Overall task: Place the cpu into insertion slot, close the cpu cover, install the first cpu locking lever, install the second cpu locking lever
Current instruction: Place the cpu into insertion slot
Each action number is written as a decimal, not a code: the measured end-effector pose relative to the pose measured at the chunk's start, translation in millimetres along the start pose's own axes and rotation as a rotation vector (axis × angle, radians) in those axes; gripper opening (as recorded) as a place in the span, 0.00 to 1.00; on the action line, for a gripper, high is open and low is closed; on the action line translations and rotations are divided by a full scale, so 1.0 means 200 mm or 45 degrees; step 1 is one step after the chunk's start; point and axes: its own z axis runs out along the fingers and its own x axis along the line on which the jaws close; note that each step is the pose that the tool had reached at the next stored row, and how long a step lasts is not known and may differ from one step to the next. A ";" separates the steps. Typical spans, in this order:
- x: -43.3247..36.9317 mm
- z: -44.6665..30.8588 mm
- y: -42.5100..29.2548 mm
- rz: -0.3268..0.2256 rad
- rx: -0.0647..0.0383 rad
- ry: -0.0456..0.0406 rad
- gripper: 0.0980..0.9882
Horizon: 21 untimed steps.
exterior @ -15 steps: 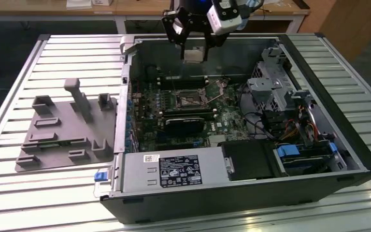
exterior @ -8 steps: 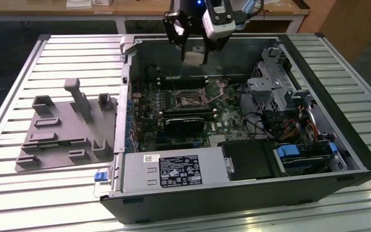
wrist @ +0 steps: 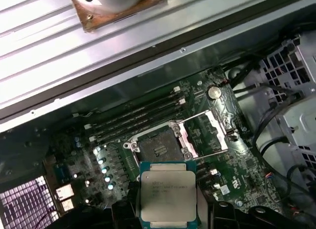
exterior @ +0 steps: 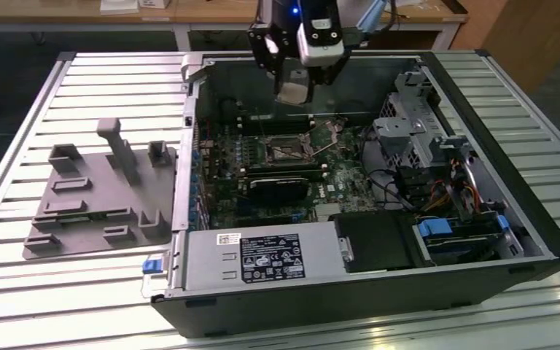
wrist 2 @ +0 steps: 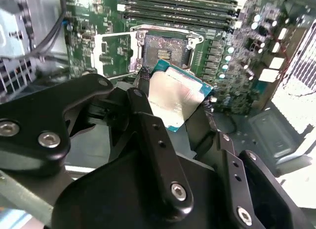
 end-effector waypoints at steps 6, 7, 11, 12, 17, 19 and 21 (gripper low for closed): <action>-0.001 0.036 -0.003 0.139 -0.002 -0.012 0.49; -0.001 0.042 -0.004 0.162 -0.003 -0.014 0.49; -0.001 0.065 -0.006 0.254 -0.004 -0.022 0.49; -0.001 0.071 -0.006 0.276 -0.005 -0.024 0.49; -0.002 0.101 -0.009 0.392 -0.006 -0.034 0.49; -0.002 0.113 -0.010 0.438 -0.007 -0.038 0.49; -0.002 0.126 -0.011 0.486 -0.008 -0.042 0.49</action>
